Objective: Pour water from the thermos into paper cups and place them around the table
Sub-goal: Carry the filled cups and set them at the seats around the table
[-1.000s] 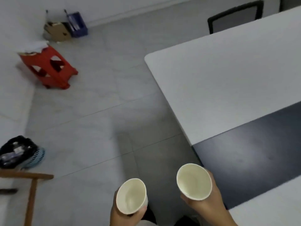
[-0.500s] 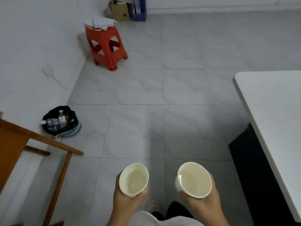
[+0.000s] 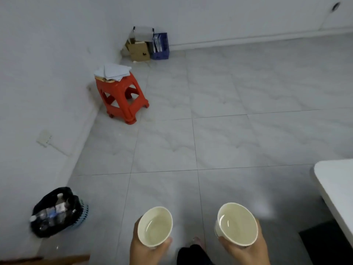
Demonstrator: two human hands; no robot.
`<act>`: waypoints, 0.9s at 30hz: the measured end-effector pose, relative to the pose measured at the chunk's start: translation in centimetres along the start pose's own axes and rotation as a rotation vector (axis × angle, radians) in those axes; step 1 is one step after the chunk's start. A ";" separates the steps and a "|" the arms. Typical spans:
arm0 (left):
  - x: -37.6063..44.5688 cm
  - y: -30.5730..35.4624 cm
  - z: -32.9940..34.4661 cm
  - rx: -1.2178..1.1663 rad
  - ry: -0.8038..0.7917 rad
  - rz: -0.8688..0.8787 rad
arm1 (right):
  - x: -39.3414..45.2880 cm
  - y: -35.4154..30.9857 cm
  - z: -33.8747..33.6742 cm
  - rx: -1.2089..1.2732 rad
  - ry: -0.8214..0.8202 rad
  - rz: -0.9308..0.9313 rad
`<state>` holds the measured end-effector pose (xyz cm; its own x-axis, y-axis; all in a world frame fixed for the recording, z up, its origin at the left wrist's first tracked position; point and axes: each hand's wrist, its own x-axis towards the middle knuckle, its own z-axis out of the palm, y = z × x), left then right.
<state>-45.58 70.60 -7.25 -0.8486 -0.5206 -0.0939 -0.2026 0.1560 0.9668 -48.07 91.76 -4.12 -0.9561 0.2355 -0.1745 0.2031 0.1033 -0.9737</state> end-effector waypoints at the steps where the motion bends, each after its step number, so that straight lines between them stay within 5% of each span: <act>1: 2.3 1.0 1.3 0.004 -0.012 0.019 | 2.3 -1.3 0.5 -0.002 0.014 0.004; 12: 25.6 4.6 16.3 0.015 -0.303 0.058 | 25.3 -6.4 3.1 0.005 0.066 -0.039; 27: 50.8 17.0 47.3 0.122 -0.713 0.184 | 54.2 -10.2 0.1 0.098 0.762 0.077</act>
<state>-115.26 86.52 -6.78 -0.9768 0.1871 -0.1044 -0.0439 0.3020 0.9523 -101.96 103.38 -3.61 -0.5236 0.8423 -0.1279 0.2095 -0.0182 -0.9776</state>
